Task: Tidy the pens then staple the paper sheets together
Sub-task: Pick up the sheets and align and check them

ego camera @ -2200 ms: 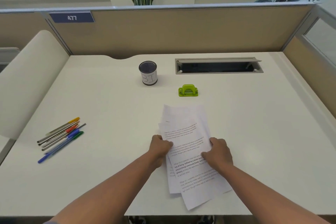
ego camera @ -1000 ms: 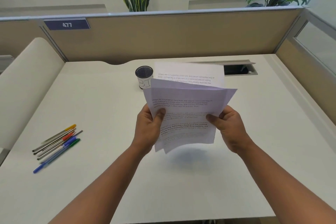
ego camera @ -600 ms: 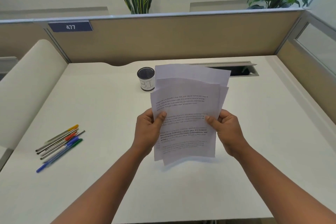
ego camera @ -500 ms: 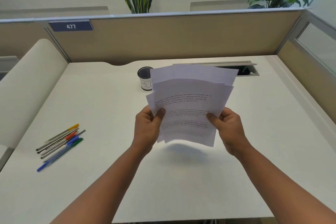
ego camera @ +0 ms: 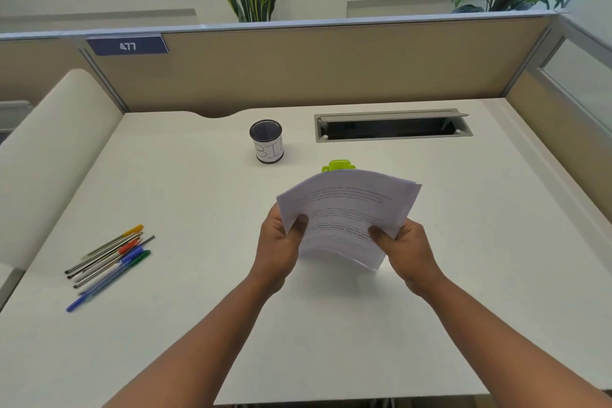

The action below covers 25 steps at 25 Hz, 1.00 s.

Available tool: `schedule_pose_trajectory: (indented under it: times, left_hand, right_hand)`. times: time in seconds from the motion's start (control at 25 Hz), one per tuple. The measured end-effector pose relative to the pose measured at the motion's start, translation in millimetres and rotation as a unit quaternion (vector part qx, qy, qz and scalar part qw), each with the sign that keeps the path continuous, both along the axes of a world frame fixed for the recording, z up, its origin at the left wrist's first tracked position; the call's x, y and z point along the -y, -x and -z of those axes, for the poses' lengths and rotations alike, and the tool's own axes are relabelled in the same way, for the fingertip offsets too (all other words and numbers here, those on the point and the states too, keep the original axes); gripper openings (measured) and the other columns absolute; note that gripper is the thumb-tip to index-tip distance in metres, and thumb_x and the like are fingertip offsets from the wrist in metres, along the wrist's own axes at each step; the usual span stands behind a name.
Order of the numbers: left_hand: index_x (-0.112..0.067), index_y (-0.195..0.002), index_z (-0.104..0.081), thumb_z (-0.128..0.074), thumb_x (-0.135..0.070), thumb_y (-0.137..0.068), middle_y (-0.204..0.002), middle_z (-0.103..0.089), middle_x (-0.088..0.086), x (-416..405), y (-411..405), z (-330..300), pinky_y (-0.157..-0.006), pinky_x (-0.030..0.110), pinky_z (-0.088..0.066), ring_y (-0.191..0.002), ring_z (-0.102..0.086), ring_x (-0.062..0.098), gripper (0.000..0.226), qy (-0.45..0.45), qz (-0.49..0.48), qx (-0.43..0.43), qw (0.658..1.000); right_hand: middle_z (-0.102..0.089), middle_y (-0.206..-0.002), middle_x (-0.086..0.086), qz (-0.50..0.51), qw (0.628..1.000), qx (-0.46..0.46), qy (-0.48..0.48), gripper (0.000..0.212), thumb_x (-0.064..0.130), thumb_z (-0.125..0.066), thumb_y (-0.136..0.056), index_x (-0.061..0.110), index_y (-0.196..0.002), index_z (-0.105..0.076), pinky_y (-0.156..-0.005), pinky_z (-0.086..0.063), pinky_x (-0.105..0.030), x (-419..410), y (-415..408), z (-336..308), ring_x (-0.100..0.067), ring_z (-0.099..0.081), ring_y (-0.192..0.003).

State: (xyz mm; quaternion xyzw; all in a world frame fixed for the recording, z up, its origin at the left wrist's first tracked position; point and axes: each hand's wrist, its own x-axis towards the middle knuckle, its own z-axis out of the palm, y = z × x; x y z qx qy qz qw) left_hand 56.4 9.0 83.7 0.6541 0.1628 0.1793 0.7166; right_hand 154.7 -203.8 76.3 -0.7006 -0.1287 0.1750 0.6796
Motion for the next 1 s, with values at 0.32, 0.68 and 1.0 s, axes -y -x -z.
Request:
schedule_pose_trajectory:
  times: [0.32,0.68,1.0]
  left_hand:
    - [-0.027,-0.112,-0.068,-0.055,-0.025,-0.098,-0.11,-0.075,-0.002,4,-3,-3,-0.075,0.02,-0.055,-0.099,-0.071,0.012,0.019,0.073,-0.006,0.008,0.997]
    - [-0.026,-0.094,-0.075,-0.05,-0.016,-0.085,-0.097,-0.077,0.0,3,-4,5,-0.069,0.022,-0.056,-0.087,-0.071,0.011,0.029,0.065,-0.002,-0.042,0.997]
    - [-0.028,-0.091,-0.076,-0.049,-0.01,-0.084,-0.097,-0.078,0.0,5,-1,13,-0.072,0.028,-0.058,-0.09,-0.071,0.018,0.033,0.036,-0.014,-0.056,0.998]
  right_hand:
    - [-0.078,-0.104,0.007,-0.008,1.0,-0.013,0.008,0.034,0.002,-0.066,-0.092,0.033,-0.102,-0.076,-0.075,-0.057,-0.023,-2,-1,1,-0.016,-0.073,-0.096]
    - [-0.079,-0.101,0.008,-0.027,0.999,-0.023,0.01,0.037,0.009,-0.063,-0.082,0.04,-0.097,-0.077,-0.073,-0.056,-0.02,-6,5,-1,-0.01,-0.073,-0.092]
    - [-0.078,-0.101,0.006,-0.043,0.998,-0.019,0.046,0.039,0.012,-0.06,-0.078,0.043,-0.096,-0.075,-0.082,-0.059,-0.034,-5,8,5,-0.02,-0.072,-0.097]
